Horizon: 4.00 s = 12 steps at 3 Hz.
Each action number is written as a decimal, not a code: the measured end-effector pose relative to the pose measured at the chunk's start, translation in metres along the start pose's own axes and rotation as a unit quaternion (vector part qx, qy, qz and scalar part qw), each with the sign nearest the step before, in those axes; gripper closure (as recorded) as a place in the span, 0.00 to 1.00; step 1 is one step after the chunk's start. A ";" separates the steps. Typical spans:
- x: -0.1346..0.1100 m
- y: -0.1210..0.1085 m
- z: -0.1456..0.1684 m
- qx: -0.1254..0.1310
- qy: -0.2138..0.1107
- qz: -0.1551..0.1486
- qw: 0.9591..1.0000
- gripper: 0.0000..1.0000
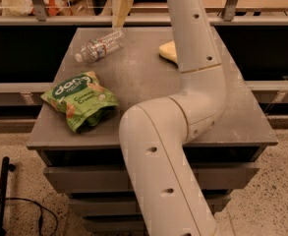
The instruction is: Pick water bottle
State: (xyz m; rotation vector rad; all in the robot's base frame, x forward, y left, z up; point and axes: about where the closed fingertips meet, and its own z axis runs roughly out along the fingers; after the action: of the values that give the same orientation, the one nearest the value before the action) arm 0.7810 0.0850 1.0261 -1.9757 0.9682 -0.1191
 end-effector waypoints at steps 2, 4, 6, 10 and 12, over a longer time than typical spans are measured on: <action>-0.047 0.047 -0.004 -0.135 -0.055 -0.015 0.989 0.00; -0.038 0.054 -0.001 -0.174 0.007 -0.049 0.984 0.00; -0.028 0.008 -0.026 -0.114 0.083 -0.097 0.985 0.00; -0.011 -0.031 -0.003 -0.046 0.145 -0.091 0.984 0.00; 0.005 0.028 0.062 -0.109 0.142 -0.101 0.979 0.00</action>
Offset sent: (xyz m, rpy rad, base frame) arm -0.0387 -0.0491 -0.0224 -0.5838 0.6871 0.3914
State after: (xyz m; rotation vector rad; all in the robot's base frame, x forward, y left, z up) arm 0.7951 0.1166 0.9673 -2.3018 0.9902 -0.4358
